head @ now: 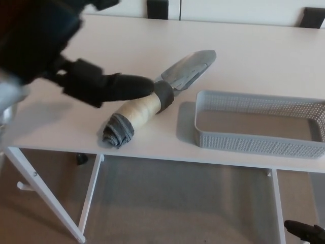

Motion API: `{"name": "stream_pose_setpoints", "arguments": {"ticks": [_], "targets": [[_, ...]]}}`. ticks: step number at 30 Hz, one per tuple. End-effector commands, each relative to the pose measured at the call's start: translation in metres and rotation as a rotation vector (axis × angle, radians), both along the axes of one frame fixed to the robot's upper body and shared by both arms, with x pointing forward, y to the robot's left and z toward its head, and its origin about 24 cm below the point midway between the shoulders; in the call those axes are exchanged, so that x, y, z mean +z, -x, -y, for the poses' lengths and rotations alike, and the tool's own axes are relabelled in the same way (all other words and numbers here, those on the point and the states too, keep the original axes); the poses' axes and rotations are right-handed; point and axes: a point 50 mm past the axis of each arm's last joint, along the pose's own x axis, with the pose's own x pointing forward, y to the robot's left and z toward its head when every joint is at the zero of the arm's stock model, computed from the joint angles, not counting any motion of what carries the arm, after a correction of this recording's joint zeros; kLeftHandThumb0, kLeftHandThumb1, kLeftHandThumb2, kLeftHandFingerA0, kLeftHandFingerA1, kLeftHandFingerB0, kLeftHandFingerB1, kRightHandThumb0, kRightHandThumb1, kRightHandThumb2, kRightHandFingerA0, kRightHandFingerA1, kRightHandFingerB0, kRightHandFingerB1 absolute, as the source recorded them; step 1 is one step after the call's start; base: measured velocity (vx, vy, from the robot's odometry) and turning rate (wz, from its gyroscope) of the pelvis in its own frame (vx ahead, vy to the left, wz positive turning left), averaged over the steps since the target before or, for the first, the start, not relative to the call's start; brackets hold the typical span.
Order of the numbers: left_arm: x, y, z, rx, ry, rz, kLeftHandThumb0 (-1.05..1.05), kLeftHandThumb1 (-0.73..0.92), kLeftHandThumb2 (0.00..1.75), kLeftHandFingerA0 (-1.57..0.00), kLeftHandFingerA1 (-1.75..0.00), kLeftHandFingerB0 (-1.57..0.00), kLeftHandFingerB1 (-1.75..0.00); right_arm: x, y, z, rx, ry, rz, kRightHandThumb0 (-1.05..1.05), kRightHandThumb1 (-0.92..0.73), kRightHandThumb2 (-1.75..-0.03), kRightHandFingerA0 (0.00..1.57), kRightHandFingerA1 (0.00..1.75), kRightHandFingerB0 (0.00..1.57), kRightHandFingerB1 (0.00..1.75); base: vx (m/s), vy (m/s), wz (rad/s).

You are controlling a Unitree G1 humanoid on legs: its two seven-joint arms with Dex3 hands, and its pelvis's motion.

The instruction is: The robot walks towards a desk on which a shovel is kept on the left hand side and a container is kept on the right hand side. The robot picks up the shovel using its left hand and places it in the container.

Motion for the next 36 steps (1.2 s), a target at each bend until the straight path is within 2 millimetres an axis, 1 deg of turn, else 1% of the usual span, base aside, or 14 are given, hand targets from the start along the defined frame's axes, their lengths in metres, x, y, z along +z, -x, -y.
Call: {"name": "stream_pose_setpoints", "arguments": {"ticks": [1,8,13,19,21,24,25,26,28,30,31,32,33,36], "targets": [[-0.029,-0.051,0.03,0.359,-0.35,-0.173,-0.69,0.43,0.73,-0.1,-0.4,-0.07,-0.32,0.01,-0.007,0.009,0.004,0.075,0.027,-0.39,-0.49,-0.72,0.59,0.53,0.4,0.47,0.0,0.0,0.0],[-0.065,-0.064,0.04,0.433,-0.473,-0.296,-0.69,0.41,0.8,-0.01,-0.12,-0.06,-0.14,0.012,-0.005,0.007,0.006,0.068,0.026,-0.38,-0.49,-0.72,0.59,0.53,0.41,0.47,0.0,0.0,0.0],[-0.085,-0.069,0.043,0.504,-0.487,-0.329,-0.68,0.42,0.78,0.0,-0.09,-0.07,-0.13,0.013,-0.007,0.008,0.001,0.065,0.027,-0.37,-0.49,-0.71,0.6,0.53,0.4,0.46,0.0,0.0,0.0],[-0.108,-0.065,0.047,0.604,-0.473,-0.389,-0.54,0.35,0.73,-0.01,-0.24,-0.04,-0.21,0.012,-0.004,0.005,0.016,0.071,0.024,-0.37,-0.49,-0.71,0.57,0.53,0.4,0.47,0.0,0.0,0.0],[-0.114,-0.06,0.049,0.627,-0.458,-0.384,-0.53,0.34,0.73,-0.01,-0.25,-0.04,-0.22,0.011,-0.004,0.005,0.012,0.072,0.014,-0.3,-0.59,-0.58,0.62,0.44,0.44,0.38,0.0,0.0,0.0],[-0.123,-0.05,0.053,0.648,-0.428,-0.387,-0.38,0.3,0.71,0.0,-0.29,0.0,-0.28,0.009,0.001,0.004,0.024,0.088,0.012,-0.38,-0.49,-0.71,0.59,0.53,0.41,0.47,0.0,0.0,0.0],[-0.126,-0.048,0.053,0.653,-0.435,-0.377,-0.32,0.45,0.55,-0.03,-0.24,-0.03,-0.22,0.009,0.001,0.004,0.02,0.089,0.01,-0.37,-0.49,-0.71,0.59,0.53,0.42,0.47,0.0,0.0,0.0],[-0.127,-0.047,0.053,0.654,-0.435,-0.377,-0.34,0.39,0.66,-0.03,-0.2,-0.03,-0.19,0.009,0.002,0.004,0.019,0.088,0.009,-0.36,-0.5,-0.71,0.59,0.53,0.42,0.47,0.0,0.0,0.0],[-0.133,-0.046,0.052,0.661,-0.43,-0.383,-0.29,0.39,0.67,-0.02,-0.2,-0.01,-0.19,0.008,0.001,0.004,0.024,0.1,0.013,-0.37,-0.49,-0.71,0.58,0.53,0.41,0.47,0.0,0.0,0.0],[-0.135,-0.047,0.051,0.679,-0.429,-0.399,-0.26,0.39,0.67,-0.02,-0.19,-0.01,-0.18,0.009,0.001,0.003,0.026,0.101,0.005,-0.39,-0.49,-0.71,0.58,0.53,0.41,0.47,0.0,0.0,0.0],[-0.135,-0.047,0.05,0.683,-0.436,-0.393,-0.25,0.46,0.55,0.0,-0.23,0.0,-0.21,0.009,0.001,0.002,0.015,0.089,0.005,-0.37,-0.49,-0.7,0.58,0.53,0.41,0.47,0.0,0.0,0.0],[-0.135,-0.047,0.05,0.689,-0.43,-0.394,-0.27,0.38,0.69,-0.01,-0.22,0.0,-0.21,0.009,0.001,0.002,0.014,0.084,0.001,-0.28,-0.59,-0.58,0.62,0.44,0.45,0.38,0.0,0.0,0.0],[-0.135,-0.047,0.05,0.696,-0.423,-0.392,-0.24,0.47,0.54,0.0,-0.25,0.0,-0.24,0.01,0.001,0.003,0.014,0.086,0.0,-0.36,-0.49,-0.7,0.58,0.52,0.41,0.46,0.0,0.0,0.0],[-0.136,-0.047,0.048,0.725,-0.44,-0.35,-0.26,0.42,0.64,-0.06,-0.23,-0.05,-0.19,0.01,0.001,0.002,0.025,0.092,0.001,-0.36,-0.5,-0.71,0.58,0.52,0.42,0.46,0.0,0.0,0.0]]}}
